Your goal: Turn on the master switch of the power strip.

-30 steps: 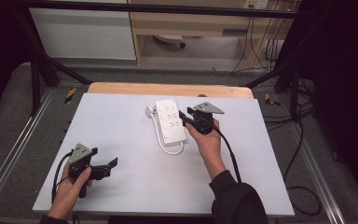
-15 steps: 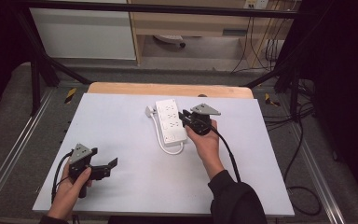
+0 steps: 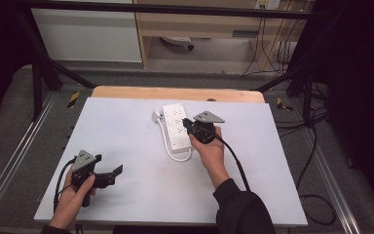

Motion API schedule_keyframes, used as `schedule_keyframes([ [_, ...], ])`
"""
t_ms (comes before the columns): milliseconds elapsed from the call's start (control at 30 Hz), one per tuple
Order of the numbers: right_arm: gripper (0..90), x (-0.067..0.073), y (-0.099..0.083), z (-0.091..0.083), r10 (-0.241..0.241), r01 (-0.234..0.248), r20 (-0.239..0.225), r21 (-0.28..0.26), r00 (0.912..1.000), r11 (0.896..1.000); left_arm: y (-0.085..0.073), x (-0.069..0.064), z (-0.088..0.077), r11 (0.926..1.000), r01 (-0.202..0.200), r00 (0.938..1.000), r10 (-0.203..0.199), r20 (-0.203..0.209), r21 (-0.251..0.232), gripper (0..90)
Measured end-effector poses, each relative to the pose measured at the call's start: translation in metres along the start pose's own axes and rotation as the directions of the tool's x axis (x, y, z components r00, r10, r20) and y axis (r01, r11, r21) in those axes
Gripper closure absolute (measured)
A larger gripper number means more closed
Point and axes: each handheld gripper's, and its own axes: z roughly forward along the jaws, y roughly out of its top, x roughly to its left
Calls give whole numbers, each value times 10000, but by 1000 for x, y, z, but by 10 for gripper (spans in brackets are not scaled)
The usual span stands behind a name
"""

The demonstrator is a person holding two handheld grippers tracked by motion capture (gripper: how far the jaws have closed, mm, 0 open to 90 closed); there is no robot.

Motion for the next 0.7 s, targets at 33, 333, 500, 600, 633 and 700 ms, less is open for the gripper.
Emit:
schedule_keyframes([
  [33,876,1,0,0,32,-32,2,9,10000,10000,0,0,0,10000,3,10000,-3,1,-1,68],
  [333,900,2,-6,6,155,-153,-60,298,9999,9994,0,-1,0,10000,-60,10000,60,23,-4,67],
  [500,900,6,-10,9,50,-46,-99,443,9999,9990,0,-1,0,10000,-64,10000,64,28,5,67],
  [600,900,7,-11,10,81,-75,-117,517,9999,9986,0,0,0,10000,-59,10000,59,33,-6,67],
  [633,900,7,-11,11,90,-84,-102,576,9999,9983,0,0,0,10000,-58,10000,58,31,-8,67],
  [700,900,7,-12,11,109,-102,-102,656,9999,9978,0,0,0,10000,-68,10000,68,37,10,67],
])
